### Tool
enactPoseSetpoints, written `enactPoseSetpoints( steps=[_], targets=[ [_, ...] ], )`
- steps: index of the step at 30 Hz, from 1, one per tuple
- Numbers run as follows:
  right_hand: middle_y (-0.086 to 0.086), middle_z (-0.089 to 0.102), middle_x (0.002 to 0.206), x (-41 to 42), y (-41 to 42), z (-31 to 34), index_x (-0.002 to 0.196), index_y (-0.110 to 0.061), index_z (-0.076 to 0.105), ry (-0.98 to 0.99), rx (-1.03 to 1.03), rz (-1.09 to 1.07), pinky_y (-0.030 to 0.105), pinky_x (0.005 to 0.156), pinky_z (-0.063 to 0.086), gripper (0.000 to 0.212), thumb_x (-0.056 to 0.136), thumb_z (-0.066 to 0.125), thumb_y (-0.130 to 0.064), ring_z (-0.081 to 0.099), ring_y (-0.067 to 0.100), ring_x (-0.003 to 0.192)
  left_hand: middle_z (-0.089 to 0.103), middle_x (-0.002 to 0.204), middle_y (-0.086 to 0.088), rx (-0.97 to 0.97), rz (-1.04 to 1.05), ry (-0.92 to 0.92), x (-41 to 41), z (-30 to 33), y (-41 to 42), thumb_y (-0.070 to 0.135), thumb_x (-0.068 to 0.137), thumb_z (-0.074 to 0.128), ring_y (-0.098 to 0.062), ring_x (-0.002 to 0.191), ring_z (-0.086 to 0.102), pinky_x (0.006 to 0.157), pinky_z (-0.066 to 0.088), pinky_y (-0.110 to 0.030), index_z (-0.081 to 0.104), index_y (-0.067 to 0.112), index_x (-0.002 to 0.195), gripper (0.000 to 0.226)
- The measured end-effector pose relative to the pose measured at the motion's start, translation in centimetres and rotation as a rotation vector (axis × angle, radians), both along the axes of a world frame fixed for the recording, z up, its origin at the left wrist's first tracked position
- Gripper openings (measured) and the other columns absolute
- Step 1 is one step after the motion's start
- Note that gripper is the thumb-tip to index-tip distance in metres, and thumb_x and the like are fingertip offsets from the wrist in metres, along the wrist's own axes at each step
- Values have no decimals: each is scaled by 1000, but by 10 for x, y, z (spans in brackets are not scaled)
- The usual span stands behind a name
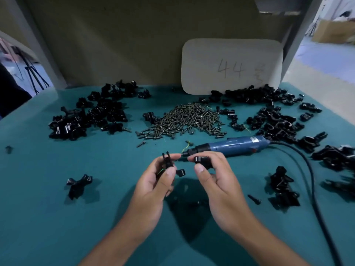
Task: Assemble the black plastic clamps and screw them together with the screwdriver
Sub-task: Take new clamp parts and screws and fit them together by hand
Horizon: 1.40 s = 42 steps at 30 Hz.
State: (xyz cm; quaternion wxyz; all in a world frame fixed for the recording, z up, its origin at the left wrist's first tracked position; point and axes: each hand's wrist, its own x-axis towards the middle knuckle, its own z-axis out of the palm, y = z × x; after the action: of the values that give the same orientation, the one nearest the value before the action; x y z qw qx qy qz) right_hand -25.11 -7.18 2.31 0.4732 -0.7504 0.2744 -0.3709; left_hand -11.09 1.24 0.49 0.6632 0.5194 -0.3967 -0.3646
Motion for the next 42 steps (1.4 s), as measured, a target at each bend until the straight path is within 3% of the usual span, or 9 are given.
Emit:
enactPoseSetpoints(
  steps=[6, 9, 13, 17, 23, 28, 31, 35, 42],
  targets=[
    [-2, 61, 88, 1, 1, -2, 104, -40, 63, -76, 125, 62, 45, 74, 49, 27, 92, 48, -59, 58, 17, 79, 56, 74, 17, -23, 68, -114, -1, 3, 1, 52, 84, 60, -1, 68, 50, 65, 40, -14, 72, 37, 114, 36],
    [-16, 58, 77, 3, 3, -4, 102, -40, 64, -111, 218, 115, 31, 69, 43, 28, 89, 49, -60, 52, 5, 73, 67, 90, 13, -23, 148, -317, 1, 5, 4, 48, 83, 69, -2, 81, 62, 74, 44, -11, 70, 40, 116, 34],
    [-18, 61, 78, 2, 3, -4, 98, -36, 63, -151, 236, 197, 16, 66, 44, 19, 87, 61, -52, 55, 0, 72, 71, 113, 5, -32, 123, -364, -2, 1, 6, 39, 84, 72, -21, 105, 70, 92, 56, -35, 64, 42, 128, 45],
    [-13, 60, 74, 3, 4, -2, 91, -30, 61, -175, 261, 166, 14, 62, 44, 16, 86, 73, -40, 56, 6, 69, 75, 96, 1, -44, 66, -301, -4, -1, 7, 28, 83, 77, -20, 84, 72, 76, 57, -47, 56, 39, 119, 43],
    [-9, 69, 87, -1, -1, 3, 98, -17, 62, -178, 287, 185, 19, 68, 48, 19, 88, 69, -32, 62, 6, 74, 69, 69, -8, 48, 40, -171, -7, 1, 5, 71, 84, 61, -17, 62, 66, 59, 51, -27, 65, 18, 85, 53],
    [-1, 72, 88, 1, 3, 3, 73, -34, 47, -141, 175, 224, 47, 79, 51, 31, 84, 75, -25, 66, 28, 79, 58, 53, -2, 121, 4, 18, -5, 4, 2, 74, 81, 44, -18, 48, 54, 52, 48, -27, 67, 25, 63, 58],
    [-3, 63, 69, 2, 4, 3, 68, -33, 43, -170, 218, 172, 28, 66, 44, 37, 84, 77, -30, 59, 13, 64, 65, 70, -7, 70, -29, -7, -2, 2, 6, 82, 82, 34, -21, 68, 61, 65, 51, -35, 69, 23, 79, 68],
    [-9, 36, 59, 0, -1, 4, 63, -30, 40, -158, 344, 70, 25, 55, 31, 41, 82, 76, -39, 33, 11, 56, 64, 113, 14, -9, 36, -331, -1, 4, 10, 60, 76, 75, -14, 104, 66, 83, 52, -25, 56, 43, 121, 52],
    [-6, 32, 63, 0, -2, 2, 67, -24, 39, -151, 433, 74, 32, 57, 28, 46, 85, 78, -42, 30, 16, 62, 66, 112, 12, -13, 146, -575, -1, 0, 6, 51, 89, 64, -15, 106, 64, 86, 52, -30, 60, 39, 121, 34]
  ],
)
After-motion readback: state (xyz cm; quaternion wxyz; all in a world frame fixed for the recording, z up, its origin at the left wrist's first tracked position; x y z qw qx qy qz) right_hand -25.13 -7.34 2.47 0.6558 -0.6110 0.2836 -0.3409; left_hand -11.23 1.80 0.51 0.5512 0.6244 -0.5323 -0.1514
